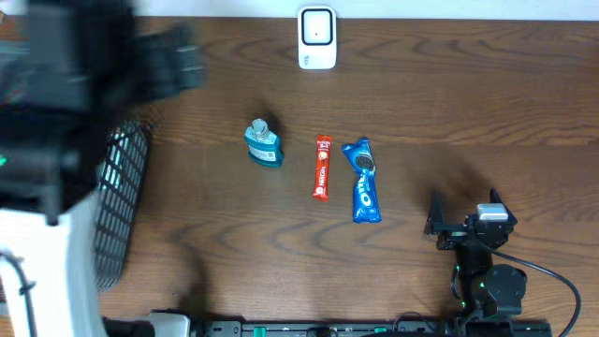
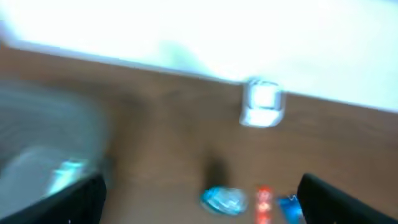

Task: Scan the item barcode
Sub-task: 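Carry the Oreo pack out and lay it right of the red stick, then reach the left gripper into the basket and grasp the mint-green pouch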

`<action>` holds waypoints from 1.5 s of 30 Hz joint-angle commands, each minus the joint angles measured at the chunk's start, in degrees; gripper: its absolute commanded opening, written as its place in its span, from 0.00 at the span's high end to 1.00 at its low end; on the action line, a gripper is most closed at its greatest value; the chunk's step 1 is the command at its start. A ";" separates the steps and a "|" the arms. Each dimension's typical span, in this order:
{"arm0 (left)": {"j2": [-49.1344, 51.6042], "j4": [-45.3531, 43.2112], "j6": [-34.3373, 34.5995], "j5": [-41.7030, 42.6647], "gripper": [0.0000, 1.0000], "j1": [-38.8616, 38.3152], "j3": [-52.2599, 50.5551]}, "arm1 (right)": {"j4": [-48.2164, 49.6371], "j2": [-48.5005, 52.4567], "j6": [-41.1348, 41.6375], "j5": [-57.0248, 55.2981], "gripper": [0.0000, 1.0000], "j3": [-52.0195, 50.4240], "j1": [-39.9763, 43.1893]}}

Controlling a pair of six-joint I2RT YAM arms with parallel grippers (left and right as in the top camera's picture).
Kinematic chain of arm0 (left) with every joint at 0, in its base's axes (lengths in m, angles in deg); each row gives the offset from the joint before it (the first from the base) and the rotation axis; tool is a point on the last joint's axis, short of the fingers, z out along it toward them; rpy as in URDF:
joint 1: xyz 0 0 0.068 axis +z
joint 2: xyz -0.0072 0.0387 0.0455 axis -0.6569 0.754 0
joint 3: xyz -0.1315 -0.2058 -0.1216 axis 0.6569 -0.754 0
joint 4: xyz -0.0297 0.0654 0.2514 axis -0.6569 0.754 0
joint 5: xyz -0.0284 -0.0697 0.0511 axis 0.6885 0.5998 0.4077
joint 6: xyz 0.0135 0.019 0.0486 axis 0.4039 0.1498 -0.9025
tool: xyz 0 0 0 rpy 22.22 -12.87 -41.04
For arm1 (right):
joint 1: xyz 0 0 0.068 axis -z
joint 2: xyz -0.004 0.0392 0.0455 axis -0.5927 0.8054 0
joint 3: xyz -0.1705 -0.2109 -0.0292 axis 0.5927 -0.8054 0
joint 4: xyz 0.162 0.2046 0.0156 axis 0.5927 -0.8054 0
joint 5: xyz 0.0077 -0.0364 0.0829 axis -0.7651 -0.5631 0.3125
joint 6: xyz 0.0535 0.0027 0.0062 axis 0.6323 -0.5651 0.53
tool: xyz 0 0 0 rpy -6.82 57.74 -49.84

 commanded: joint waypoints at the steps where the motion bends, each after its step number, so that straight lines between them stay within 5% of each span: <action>1: 3.04 4.22 -0.48 4.66 0.02 15.43 -1.88 | -0.24 -0.22 -0.42 -0.52 0.01 -0.09 -0.50; 5: 3.58 1.88 -0.52 9.88 0.02 29.88 -10.64 | -0.24 -0.22 -0.42 -0.50 0.01 -0.09 -0.50; 8: 3.56 -1.68 -1.36 9.90 0.02 33.81 -18.25 | -0.24 -0.22 -0.42 -0.50 0.01 -0.09 -0.50; 25: 3.63 -39.89 -9.86 7.43 0.02 36.00 -61.57 | -0.24 -0.22 -0.39 -0.52 0.01 -0.09 -0.50; 45: 20.44 -51.60 -15.56 7.50 0.02 36.00 -65.24 | -0.24 -0.22 -0.42 -0.50 0.01 -0.09 -0.50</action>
